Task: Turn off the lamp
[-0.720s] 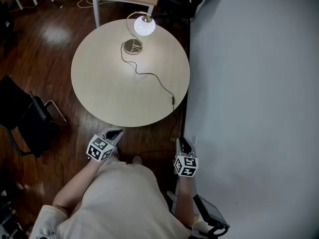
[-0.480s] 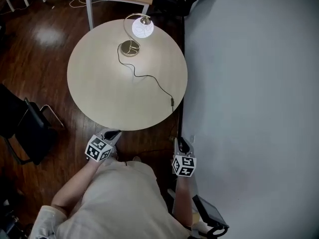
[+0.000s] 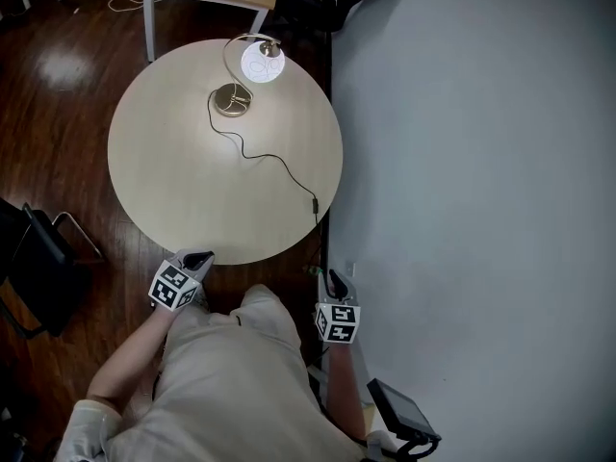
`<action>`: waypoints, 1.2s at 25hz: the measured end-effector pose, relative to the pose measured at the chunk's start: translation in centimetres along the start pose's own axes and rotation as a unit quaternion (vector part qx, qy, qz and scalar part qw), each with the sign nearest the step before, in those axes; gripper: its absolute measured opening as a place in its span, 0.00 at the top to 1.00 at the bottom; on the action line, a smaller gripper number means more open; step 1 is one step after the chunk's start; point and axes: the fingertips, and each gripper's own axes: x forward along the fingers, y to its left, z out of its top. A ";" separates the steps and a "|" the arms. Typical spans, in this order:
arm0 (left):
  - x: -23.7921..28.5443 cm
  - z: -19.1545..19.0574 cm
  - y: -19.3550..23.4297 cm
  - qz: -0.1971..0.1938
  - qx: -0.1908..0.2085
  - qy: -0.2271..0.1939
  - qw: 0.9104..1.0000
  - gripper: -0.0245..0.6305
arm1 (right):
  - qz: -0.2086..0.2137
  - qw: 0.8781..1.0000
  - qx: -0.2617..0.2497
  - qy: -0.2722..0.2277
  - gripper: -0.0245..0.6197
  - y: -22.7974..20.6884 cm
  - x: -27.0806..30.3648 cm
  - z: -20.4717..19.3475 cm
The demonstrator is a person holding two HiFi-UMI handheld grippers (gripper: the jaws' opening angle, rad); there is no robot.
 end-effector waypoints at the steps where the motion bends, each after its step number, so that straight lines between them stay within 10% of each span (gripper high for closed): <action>1: 0.3 0.1 0.3 -0.001 -0.002 0.001 1.000 0.99 | -0.002 1.000 -0.002 -0.001 0.83 -0.3 0.4 0.6; 30: 12.5 10.8 -0.4 0.089 -0.032 0.036 0.995 0.99 | 0.121 0.989 -0.013 0.083 0.83 -9.6 21.5 -1.4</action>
